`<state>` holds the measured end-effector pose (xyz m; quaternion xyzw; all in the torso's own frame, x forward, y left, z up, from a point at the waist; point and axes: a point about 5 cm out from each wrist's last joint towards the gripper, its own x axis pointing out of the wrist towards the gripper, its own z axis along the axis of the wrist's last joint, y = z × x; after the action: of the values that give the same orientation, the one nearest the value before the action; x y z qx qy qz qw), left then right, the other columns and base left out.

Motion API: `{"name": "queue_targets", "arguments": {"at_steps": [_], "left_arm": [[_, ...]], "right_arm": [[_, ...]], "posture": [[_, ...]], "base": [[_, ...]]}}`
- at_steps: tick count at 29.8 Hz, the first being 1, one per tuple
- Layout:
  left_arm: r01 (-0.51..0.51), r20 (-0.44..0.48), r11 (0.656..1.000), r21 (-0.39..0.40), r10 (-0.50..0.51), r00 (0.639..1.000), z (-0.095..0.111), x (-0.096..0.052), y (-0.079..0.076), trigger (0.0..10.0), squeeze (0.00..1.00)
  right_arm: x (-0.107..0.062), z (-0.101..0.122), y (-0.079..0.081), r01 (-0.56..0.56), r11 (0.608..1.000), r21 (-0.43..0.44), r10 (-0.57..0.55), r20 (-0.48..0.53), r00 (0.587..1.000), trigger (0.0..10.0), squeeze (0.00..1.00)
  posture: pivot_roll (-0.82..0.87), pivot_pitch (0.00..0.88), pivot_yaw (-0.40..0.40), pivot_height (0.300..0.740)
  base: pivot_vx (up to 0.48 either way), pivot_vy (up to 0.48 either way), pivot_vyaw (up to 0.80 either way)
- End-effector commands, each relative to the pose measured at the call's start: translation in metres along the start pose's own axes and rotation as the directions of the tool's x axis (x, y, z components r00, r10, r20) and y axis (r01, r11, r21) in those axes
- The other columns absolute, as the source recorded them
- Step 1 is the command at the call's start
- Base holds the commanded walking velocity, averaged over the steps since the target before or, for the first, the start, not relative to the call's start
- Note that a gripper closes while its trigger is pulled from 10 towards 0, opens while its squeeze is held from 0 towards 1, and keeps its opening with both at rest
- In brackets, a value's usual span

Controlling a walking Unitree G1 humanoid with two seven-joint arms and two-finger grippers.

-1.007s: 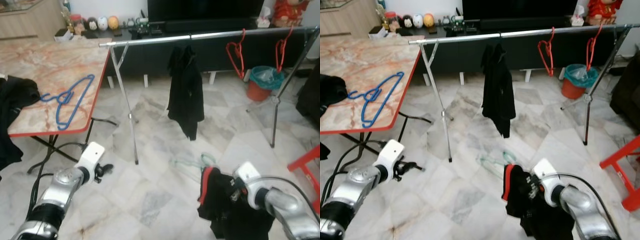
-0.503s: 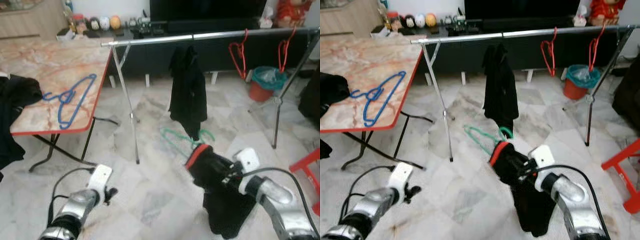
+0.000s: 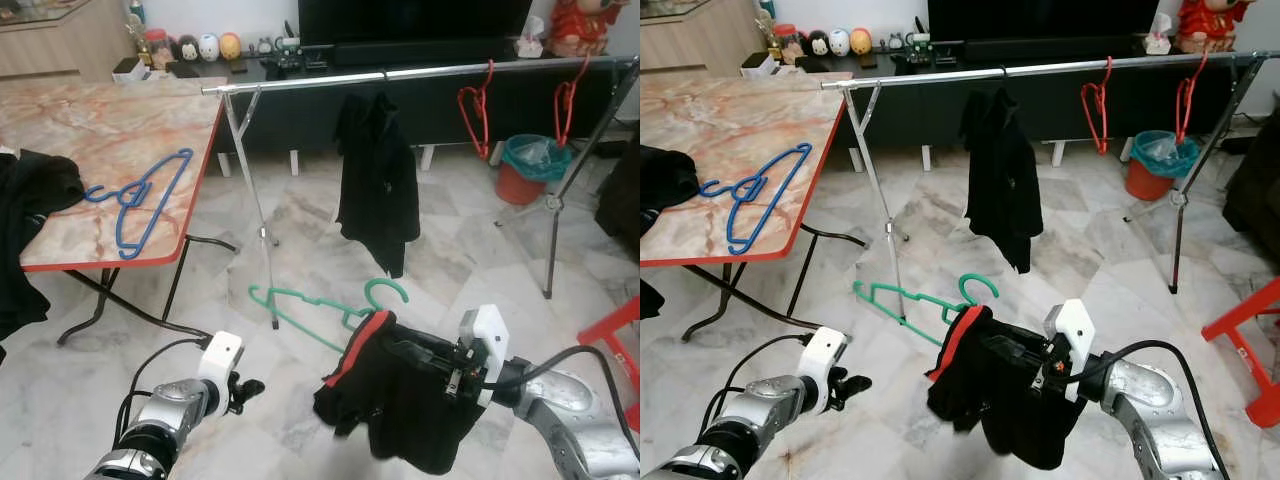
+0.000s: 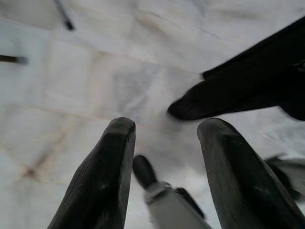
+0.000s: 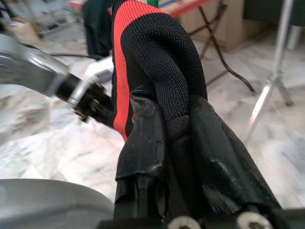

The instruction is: Hang hanger

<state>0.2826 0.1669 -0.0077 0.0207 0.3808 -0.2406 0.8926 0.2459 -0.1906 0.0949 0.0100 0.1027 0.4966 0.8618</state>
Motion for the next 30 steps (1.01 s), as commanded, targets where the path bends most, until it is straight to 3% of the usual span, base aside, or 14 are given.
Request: {"name": "queue_targets", "arguments": {"at_steps": [1,5,10,15,19,25,26,30], "left_arm": [[0.021,-0.032,0.999,-0.031,-0.022,0.999,-0.007,0.001,-0.002,10.0,0.00],[0.062,-0.048,0.995,-0.078,-0.066,0.997,-0.011,0.001,-0.005,10.0,0.00],[0.169,0.052,0.977,-0.133,-0.163,0.985,0.003,0.002,-0.011,10.0,0.00],[0.201,0.085,0.972,-0.123,-0.192,0.978,0.010,0.001,-0.011,10.0,0.00],[0.271,0.101,0.961,-0.059,-0.264,0.959,0.011,-0.005,-0.010,10.0,0.00],[0.290,-0.039,0.939,0.183,-0.288,0.957,-0.002,-0.011,-0.008,10.0,0.00],[0.266,-0.021,0.936,0.231,-0.269,0.963,0.002,-0.010,-0.008,10.0,0.00],[0.181,0.080,0.956,0.230,-0.205,0.976,0.019,-0.005,-0.010,10.0,0.00]], "right_arm": [[-0.001,0.011,0.003,-0.043,0.999,-0.025,0.044,0.043,0.998,10.0,0.00],[0.000,0.023,0.009,-0.111,0.994,-0.018,0.112,0.109,0.988,10.0,0.00],[0.003,0.034,0.016,-0.196,0.980,-0.019,0.197,0.150,0.969,10.0,0.00],[0.007,0.034,0.015,-0.200,0.980,-0.017,0.200,0.131,0.971,10.0,0.00],[0.009,0.027,0.006,-0.136,0.991,-0.022,0.137,0.092,0.986,10.0,0.00],[0.010,0.029,0.002,-0.129,0.992,-0.019,0.130,0.085,0.988,10.0,0.00],[0.011,0.031,0.001,-0.129,0.991,-0.021,0.130,0.087,0.988,10.0,0.00],[0.016,0.035,-0.001,-0.125,0.992,-0.031,0.127,0.100,0.987,10.0,0.00]], "posture": [[-0.01,0.000,0.039,0.740],[0.00,0.000,0.036,0.740],[0.00,0.000,0.029,0.740],[0.01,0.000,0.021,0.740],[0.01,0.008,0.017,0.740],[0.02,0.019,0.014,0.740],[0.02,0.021,0.014,0.740],[0.02,0.025,0.014,0.740]], "base": [[0.000,0.000,0.00],[0.000,0.000,0.00],[0.000,0.000,0.00],[0.000,0.000,0.00],[0.000,0.000,0.00],[0.000,0.000,0.00],[0.000,0.000,0.00],[0.000,0.000,0.00]]}}
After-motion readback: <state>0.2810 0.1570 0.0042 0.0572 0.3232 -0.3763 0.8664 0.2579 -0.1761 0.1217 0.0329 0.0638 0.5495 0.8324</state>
